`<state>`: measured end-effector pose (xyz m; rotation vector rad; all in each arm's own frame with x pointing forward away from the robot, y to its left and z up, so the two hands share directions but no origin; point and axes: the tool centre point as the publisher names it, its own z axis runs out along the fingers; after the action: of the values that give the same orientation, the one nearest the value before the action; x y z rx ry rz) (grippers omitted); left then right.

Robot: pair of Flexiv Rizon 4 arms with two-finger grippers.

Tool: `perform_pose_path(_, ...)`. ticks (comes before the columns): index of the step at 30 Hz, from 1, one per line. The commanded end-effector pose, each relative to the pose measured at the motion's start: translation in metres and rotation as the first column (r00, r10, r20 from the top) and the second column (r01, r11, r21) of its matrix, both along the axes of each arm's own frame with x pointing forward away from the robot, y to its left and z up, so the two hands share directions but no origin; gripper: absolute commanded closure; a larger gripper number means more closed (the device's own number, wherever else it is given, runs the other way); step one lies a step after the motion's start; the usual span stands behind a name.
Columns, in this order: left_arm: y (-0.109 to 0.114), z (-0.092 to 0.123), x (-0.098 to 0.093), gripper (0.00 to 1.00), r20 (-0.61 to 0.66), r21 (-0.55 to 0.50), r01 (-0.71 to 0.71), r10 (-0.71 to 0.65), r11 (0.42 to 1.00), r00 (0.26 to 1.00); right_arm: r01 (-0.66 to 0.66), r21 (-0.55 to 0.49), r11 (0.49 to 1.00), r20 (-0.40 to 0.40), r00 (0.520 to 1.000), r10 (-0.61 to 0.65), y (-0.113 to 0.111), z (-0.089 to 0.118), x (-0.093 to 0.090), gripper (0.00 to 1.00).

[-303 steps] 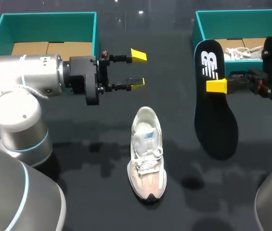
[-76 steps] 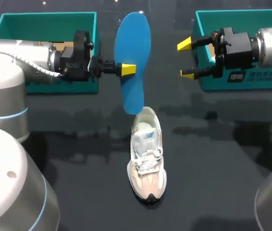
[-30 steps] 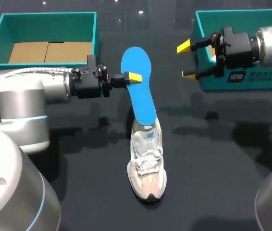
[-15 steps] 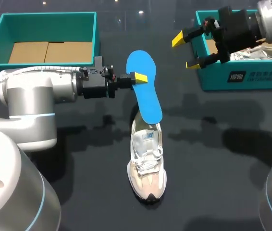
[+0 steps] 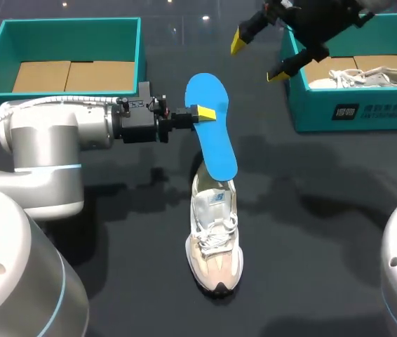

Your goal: Take the shoe out of the shoebox, open the shoe tongue, remove and reinsert the insole, then place the shoe into the shoebox

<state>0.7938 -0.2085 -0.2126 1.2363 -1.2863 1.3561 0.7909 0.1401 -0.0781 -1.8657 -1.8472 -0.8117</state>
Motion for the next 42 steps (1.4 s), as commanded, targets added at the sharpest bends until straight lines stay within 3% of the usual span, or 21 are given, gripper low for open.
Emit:
perform_pose_path(1,-0.001,-0.001,0.0,1.0,0.001,-0.001,-0.002,0.002,1.0,1.0,0.033,-0.384,0.923,-0.015,0.999,-0.043,0.013,0.01,-0.002,0.0)
perform_pose_path(14,-0.001,-0.001,0.0,1.0,0.001,-0.001,-0.002,0.002,1.0,1.0,0.023,-0.583,0.812,-0.02,0.999,-0.043,0.056,0.026,-0.015,0.0)
perform_pose_path(32,-0.001,-0.001,0.0,1.0,0.001,-0.001,-0.002,0.002,1.0,1.0,0.012,-0.673,0.74,-0.005,1.0,-0.021,0.101,0.034,-0.026,0.0)
perform_pose_path(38,-0.001,-0.001,0.0,1.0,0.001,-0.001,-0.002,0.002,1.0,1.0,-0.001,-0.651,0.759,0.001,1.0,0.002,0.108,0.034,-0.028,0.0)
perform_pose_path(42,-0.001,-0.001,0.0,1.0,0.001,-0.001,-0.002,0.002,1.0,1.0,0.028,-0.612,0.79,-0.009,0.999,-0.043,0.097,0.03,-0.027,0.0)
